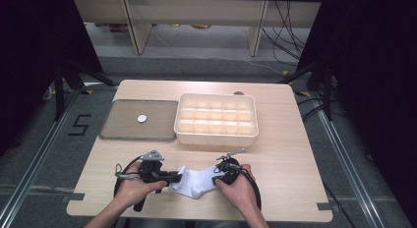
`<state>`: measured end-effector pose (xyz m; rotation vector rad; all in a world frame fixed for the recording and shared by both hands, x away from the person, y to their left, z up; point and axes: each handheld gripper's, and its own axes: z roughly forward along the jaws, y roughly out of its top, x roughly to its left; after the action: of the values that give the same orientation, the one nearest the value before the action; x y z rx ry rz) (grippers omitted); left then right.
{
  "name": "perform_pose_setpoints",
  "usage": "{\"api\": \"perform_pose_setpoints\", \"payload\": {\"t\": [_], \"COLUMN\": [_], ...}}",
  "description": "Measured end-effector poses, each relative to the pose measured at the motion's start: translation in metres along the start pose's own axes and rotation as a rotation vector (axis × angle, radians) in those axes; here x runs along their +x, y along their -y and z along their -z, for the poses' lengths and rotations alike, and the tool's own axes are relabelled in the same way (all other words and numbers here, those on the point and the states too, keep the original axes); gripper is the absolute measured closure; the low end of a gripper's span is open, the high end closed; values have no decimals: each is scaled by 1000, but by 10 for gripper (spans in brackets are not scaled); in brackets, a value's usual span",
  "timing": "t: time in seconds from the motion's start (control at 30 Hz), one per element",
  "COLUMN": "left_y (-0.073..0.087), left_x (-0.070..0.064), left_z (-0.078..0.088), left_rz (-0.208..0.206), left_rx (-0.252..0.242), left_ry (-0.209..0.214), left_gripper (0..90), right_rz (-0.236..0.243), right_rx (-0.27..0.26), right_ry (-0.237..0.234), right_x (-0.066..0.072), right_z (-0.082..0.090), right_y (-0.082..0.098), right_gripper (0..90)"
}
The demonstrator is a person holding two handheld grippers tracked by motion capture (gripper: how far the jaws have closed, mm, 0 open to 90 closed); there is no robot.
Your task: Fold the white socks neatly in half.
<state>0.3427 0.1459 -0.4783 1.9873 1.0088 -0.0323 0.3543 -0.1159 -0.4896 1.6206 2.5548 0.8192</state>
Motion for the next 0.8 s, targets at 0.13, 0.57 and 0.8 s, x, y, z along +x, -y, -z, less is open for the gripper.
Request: {"api": "perform_pose_setpoints", "payload": {"t": [0.13, 0.57, 0.8], "left_y": [-3, -8, -15], "left_x": [-2, -9, -13], "left_z": [-2, -7, -7], "left_rz": [-4, -6, -23], "left_rx": [-2, -19, -23], "left_ry": [3, 24, 33], "left_gripper": [810, 811, 810], "right_rz": [6, 8, 33], "right_rx": [-3, 5, 1], "right_ry": [-8, -26, -67], "right_x": [0, 6, 12], "right_z": [-1, -6, -9], "right_y": [-1, -3, -5], "right_gripper": [880, 880, 880]}}
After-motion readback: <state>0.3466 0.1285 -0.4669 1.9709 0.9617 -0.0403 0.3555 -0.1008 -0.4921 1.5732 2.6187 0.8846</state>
